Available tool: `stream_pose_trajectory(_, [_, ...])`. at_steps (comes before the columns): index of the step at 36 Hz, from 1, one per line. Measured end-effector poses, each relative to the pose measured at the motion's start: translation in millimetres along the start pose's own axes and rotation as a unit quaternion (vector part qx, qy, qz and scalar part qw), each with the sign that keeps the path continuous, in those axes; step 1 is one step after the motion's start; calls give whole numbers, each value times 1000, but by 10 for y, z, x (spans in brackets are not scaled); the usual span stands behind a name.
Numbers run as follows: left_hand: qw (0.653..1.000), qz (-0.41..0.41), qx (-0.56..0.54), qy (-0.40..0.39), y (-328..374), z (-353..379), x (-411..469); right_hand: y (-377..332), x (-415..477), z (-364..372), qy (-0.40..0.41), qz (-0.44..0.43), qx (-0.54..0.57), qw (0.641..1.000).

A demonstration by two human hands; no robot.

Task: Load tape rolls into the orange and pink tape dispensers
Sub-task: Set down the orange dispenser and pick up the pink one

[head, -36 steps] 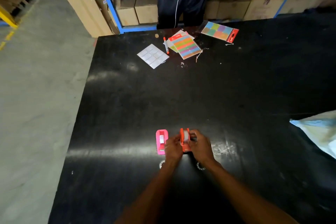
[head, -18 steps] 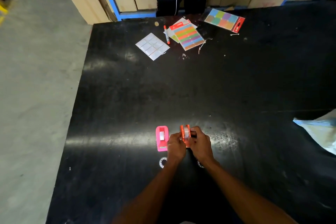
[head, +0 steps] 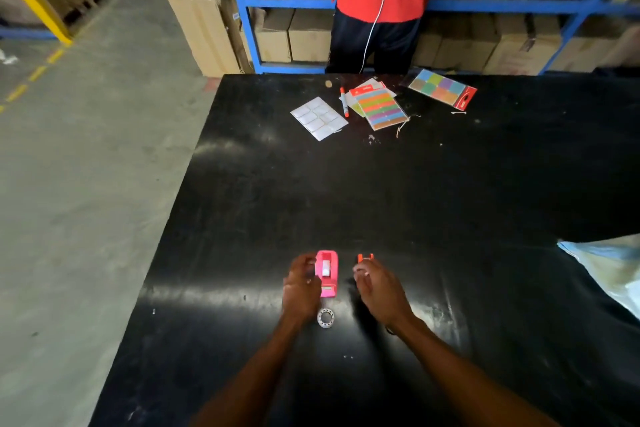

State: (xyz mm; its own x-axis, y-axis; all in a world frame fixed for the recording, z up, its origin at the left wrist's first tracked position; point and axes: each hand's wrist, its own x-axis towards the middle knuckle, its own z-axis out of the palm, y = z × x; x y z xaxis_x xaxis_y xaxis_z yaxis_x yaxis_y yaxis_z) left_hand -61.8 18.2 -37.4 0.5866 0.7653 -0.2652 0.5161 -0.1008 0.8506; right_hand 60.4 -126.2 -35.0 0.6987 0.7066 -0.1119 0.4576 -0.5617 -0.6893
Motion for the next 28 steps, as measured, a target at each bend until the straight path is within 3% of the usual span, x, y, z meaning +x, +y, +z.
stream_pose_trajectory(5, [968, 24, 169, -182, -275, -364, 340, -274, 268, 136, -119, -47, -122, 984])
stream_pose_trajectory(11, [946, 39, 190, -259, -326, -378, 477, -492, 472, 295, -182, -27, -220, 958])
stream_pose_trajectory(20, [940, 112, 161, -279, -406, -200, 748, -486, 580, 409, -185, 23, -241, 953])
stream_pose_trajectory(28, [941, 97, 159, -284, -473, -169, 786, -460, 731, 393, -227, 39, -226, 946])
